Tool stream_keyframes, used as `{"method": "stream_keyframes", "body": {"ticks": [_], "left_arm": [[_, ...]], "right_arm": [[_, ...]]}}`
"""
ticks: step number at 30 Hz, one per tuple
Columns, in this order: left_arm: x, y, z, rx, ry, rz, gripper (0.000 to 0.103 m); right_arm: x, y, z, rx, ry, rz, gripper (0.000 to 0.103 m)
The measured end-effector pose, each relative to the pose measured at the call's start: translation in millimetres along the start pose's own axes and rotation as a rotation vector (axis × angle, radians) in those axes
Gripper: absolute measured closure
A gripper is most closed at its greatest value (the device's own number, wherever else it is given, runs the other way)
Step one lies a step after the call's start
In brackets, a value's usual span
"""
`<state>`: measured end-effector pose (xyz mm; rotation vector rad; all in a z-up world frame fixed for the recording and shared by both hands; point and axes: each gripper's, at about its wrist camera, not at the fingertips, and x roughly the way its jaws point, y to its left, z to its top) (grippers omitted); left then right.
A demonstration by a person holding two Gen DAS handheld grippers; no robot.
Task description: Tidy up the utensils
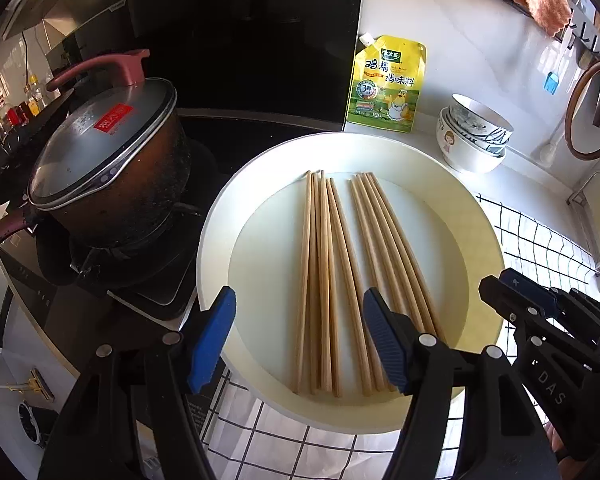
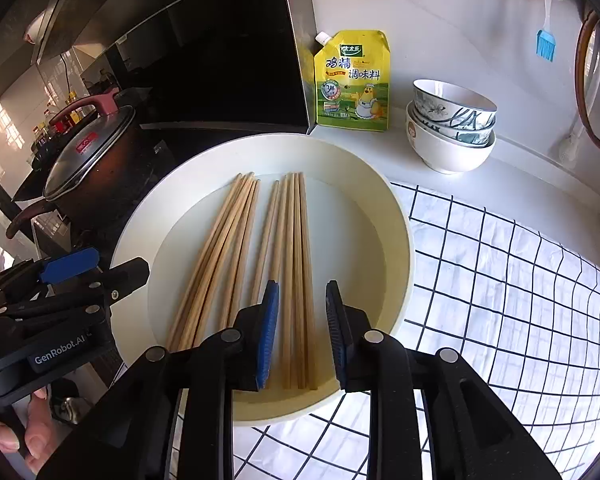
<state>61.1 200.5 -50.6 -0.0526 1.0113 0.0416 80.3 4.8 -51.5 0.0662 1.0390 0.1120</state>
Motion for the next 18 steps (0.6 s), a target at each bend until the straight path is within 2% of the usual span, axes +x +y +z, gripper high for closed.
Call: {"method": "stream_keyframes", "body": {"ticks": [15, 18], "left_arm": [[-10.5, -4.3, -4.5, -0.002, -0.015, 0.002, 0.038], [-10.4, -4.0, -4.2, -0.003, -0.014, 0.002, 0.038]], "right_arm": [[-10.2, -1.6, -2.6, -0.005, -0.006, -0.010, 0.073], [-10.9, -1.7, -2.1, -0.006, -0.007, -0.016, 0.069]]}}
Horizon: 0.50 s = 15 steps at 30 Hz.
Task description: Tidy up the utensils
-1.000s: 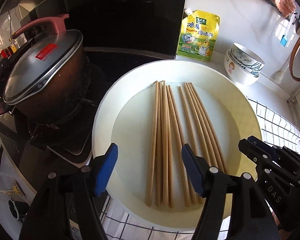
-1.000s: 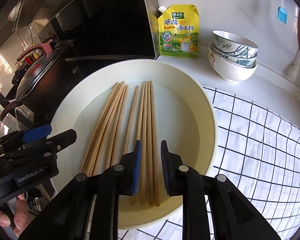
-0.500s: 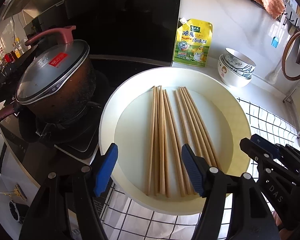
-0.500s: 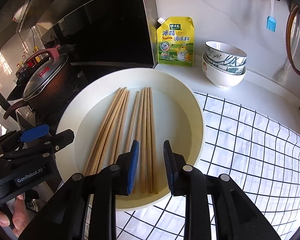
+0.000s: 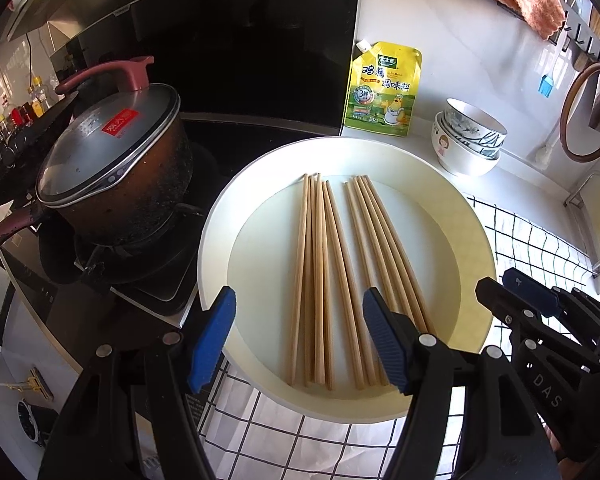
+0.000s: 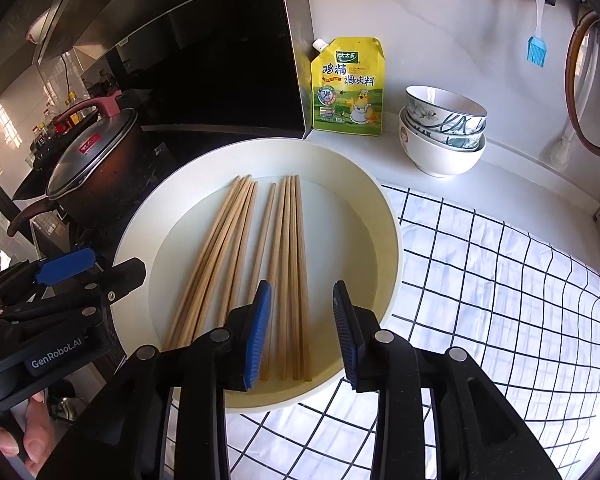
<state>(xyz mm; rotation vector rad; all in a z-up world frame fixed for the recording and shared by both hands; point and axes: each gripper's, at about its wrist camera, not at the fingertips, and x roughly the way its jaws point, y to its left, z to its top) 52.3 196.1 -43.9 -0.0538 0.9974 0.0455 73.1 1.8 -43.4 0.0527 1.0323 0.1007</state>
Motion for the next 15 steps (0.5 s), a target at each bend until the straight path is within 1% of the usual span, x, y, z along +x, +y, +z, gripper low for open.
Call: {"method": "stream_keyframes", "body": {"ticks": [4, 7, 12, 15], "left_arm": [[-1.9, 0.2, 1.1, -0.004, -0.001, 0.001, 0.034], [-2.8, 0.1, 1.4, -0.003, -0.002, 0.002, 0.034], [-2.7, 0.2, 2.7, -0.002, -0.003, 0.000, 0.033], [-2.8, 0.1, 2.6, -0.005, -0.002, 0.001, 0.031]], "right_arm": [[-0.7, 0.3, 0.4, 0.000, -0.001, -0.004, 0.066], [-0.8, 0.3, 1.1, 0.000, -0.001, -0.004, 0.062], [-0.6, 0.4, 1.7, -0.002, 0.000, -0.009, 0.060], [-0.7, -0.2, 1.9, -0.004, -0.001, -0.018, 0.058]]}}
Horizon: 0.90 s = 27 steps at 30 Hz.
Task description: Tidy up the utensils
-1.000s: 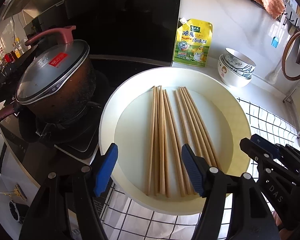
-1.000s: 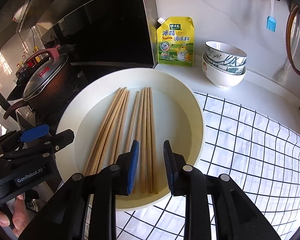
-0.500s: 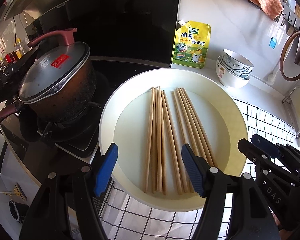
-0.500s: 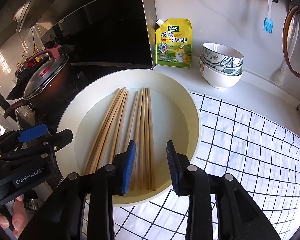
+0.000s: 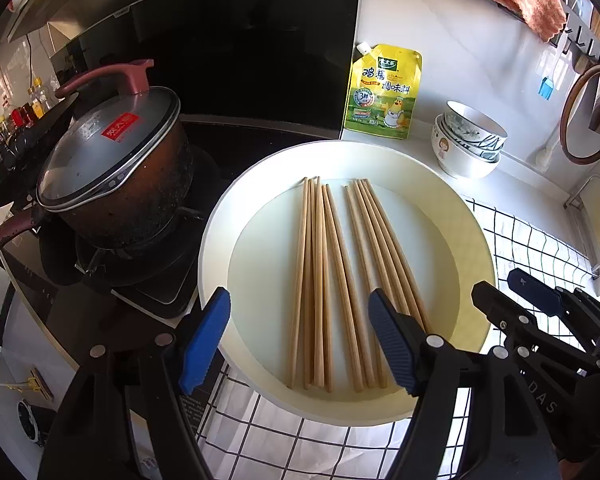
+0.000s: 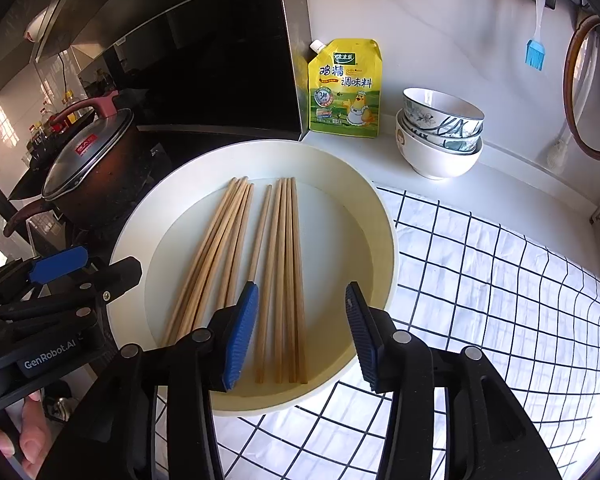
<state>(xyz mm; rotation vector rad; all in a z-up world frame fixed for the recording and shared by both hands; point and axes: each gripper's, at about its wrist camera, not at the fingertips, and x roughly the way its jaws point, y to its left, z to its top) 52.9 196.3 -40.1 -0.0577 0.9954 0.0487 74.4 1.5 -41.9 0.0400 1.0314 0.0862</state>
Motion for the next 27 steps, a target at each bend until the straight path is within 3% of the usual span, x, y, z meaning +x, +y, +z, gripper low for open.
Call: {"method": "stream_keyframes", "body": {"ticks": [19, 27], "left_arm": [[4.8, 0.4, 0.8, -0.009, 0.023, 0.021, 0.018], [4.1, -2.8, -1.0, 0.009, 0.025, 0.029, 0.017]], "right_arm": [[-0.3, -4.3, -1.6, 0.009, 0.003, -0.009, 0.056], [-0.9, -2.6, -2.5, 0.005, 0.000, -0.010, 0.056]]}}
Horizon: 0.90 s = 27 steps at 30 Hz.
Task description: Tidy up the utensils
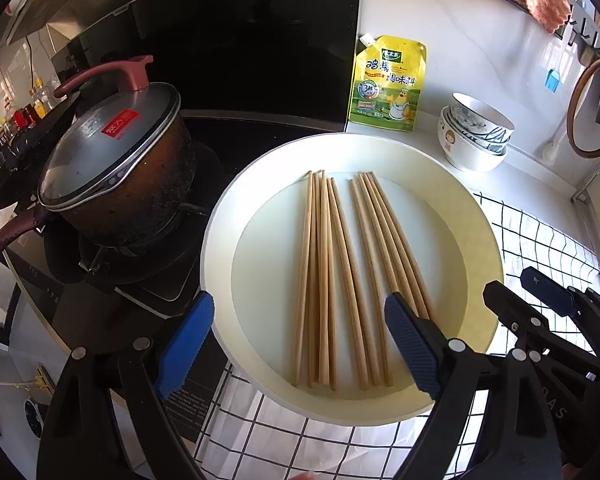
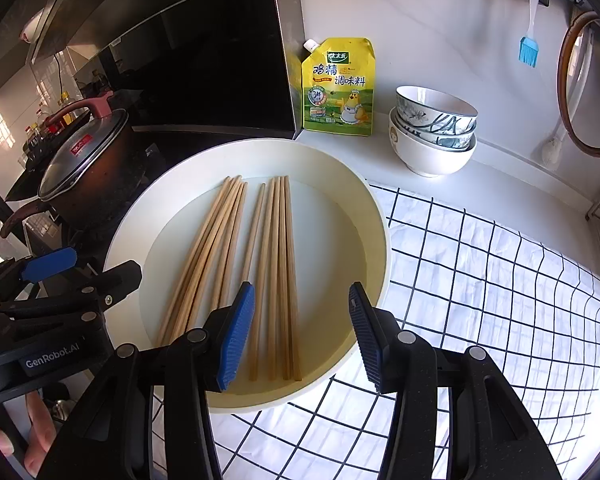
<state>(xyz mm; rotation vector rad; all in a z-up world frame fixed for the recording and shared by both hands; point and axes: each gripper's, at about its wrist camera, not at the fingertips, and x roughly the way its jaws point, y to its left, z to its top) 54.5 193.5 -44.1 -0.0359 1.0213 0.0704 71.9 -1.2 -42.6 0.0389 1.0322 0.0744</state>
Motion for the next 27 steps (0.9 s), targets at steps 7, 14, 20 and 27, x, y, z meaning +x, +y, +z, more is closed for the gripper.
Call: {"method": "stream_keyframes", "body": {"ticks": [7, 14, 20, 27], "left_arm": [[-0.5, 2.4, 0.3, -0.012, 0.003, 0.001, 0.017], [-1.7, 3.3, 0.0, -0.014, -0.002, 0.001, 0.017], [-2.9, 2.5, -1.0, -0.016, 0.004, 0.006, 0.014], [-3.8, 3.5, -3.5, -0.019, 0.004, 0.012, 0.013]], "right_arm": [[-0.9, 0.7, -0.5, -0.002, -0.002, -0.001, 0.056], [-1.8, 1.0, -1.2, -0.003, -0.004, -0.001, 0.056], [-2.9, 1.5, -1.8, -0.004, -0.005, -0.001, 0.056], [-6.6, 3.4, -3.9, 0.000, -0.008, -0.003, 0.056]]}}
